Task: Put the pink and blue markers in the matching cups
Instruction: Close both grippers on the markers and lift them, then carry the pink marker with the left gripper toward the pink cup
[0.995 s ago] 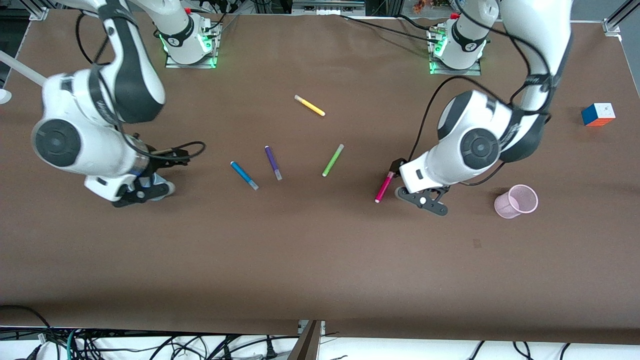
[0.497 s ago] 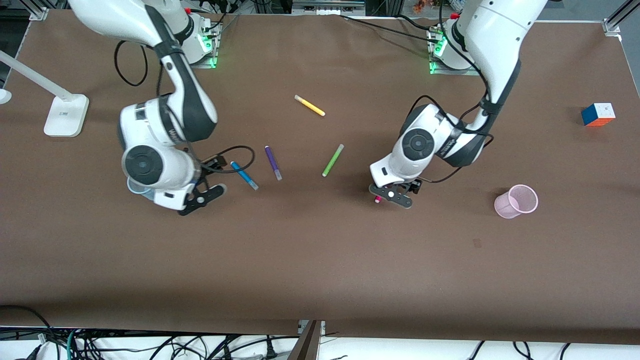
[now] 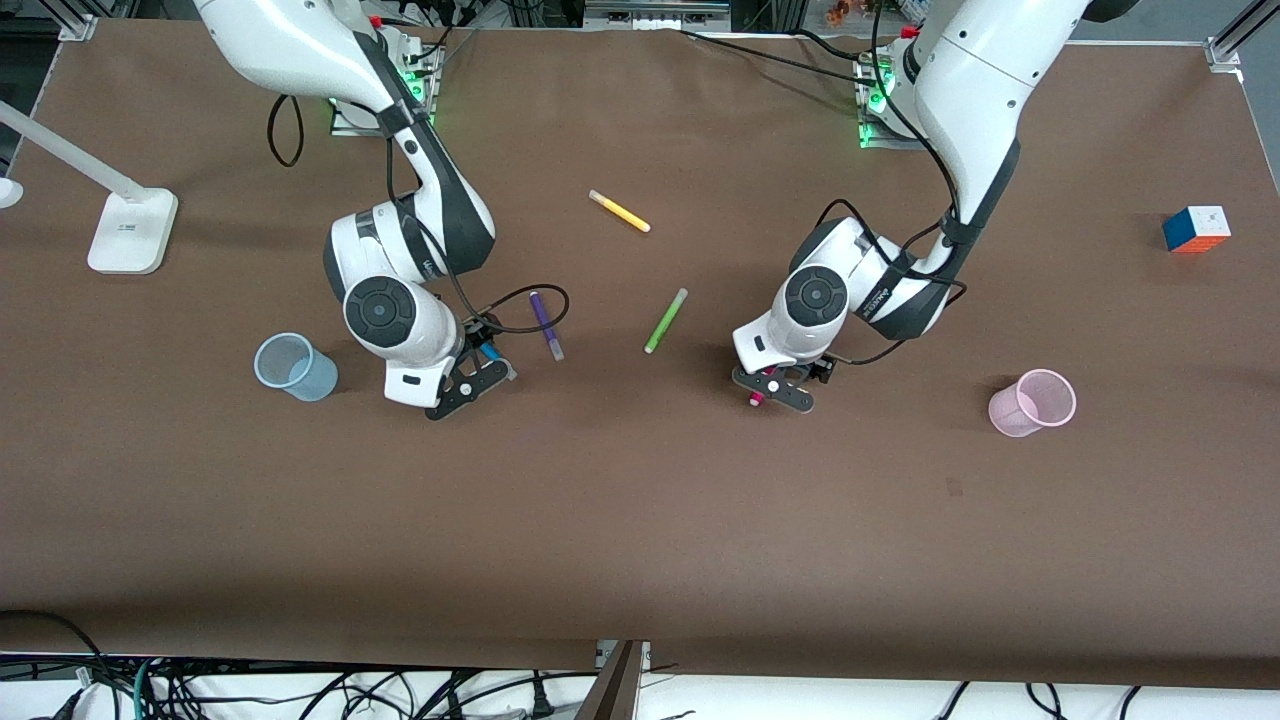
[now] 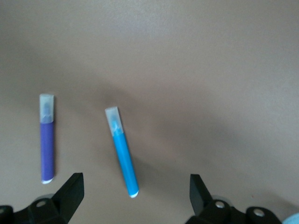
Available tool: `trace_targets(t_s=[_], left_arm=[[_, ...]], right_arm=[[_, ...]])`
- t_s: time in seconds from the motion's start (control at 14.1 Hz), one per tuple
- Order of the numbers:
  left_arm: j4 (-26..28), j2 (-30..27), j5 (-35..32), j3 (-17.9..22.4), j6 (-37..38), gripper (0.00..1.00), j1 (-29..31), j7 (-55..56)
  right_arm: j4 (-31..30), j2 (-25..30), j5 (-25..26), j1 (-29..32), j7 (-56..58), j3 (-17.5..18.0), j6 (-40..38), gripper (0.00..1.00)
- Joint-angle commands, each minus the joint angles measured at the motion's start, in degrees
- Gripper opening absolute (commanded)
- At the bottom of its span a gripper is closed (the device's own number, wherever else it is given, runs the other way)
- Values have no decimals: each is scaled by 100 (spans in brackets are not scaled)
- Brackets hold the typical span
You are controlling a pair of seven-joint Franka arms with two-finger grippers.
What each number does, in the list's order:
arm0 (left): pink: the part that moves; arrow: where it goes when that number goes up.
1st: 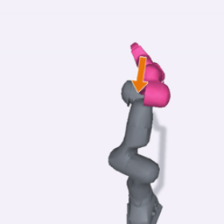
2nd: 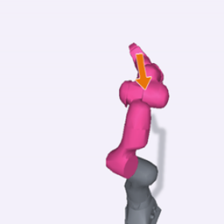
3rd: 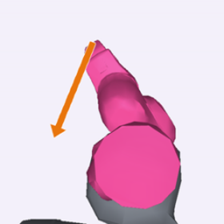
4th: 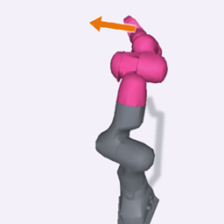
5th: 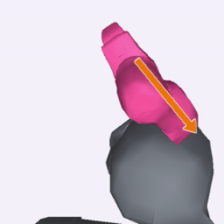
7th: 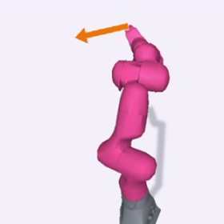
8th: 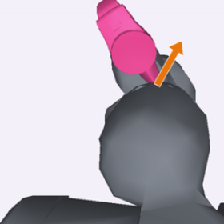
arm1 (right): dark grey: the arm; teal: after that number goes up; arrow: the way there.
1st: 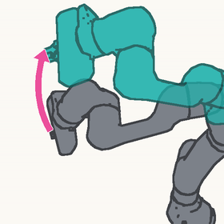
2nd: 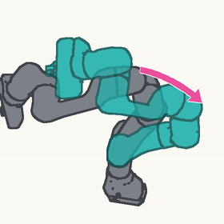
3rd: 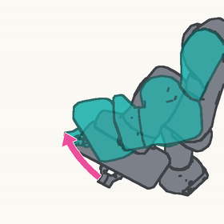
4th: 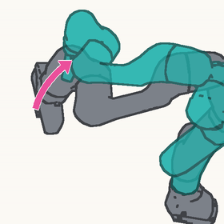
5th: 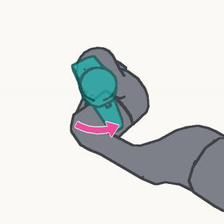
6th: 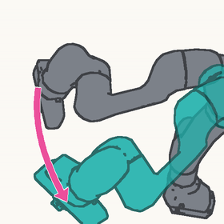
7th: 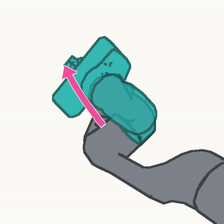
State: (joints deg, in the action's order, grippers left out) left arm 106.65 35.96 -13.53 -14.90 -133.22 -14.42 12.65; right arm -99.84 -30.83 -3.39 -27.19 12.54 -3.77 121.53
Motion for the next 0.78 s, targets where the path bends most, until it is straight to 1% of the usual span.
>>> trace_targets(t_s=[0.0,0.14,0.43,0.57,0.71], left_arm=[[75,16,-150,13,-108,48,-34,264],[102,-1,-133,4,-73,0,9,291],[84,-124,-45,-5,76,0,62,352],[32,-343,-45,-31,549,0,193,265],[14,-694,-45,-267,1102,0,561,2]], right_arm=[[-316,42,-65,-93,-41,-28,597,100],[-456,-54,-65,-128,-111,-19,993,100],[-790,-125,-65,-234,-278,-19,1539,100],[-879,-178,-65,-330,-523,-19,1759,100],[-896,-213,-65,-357,-542,-19,1804,100]])
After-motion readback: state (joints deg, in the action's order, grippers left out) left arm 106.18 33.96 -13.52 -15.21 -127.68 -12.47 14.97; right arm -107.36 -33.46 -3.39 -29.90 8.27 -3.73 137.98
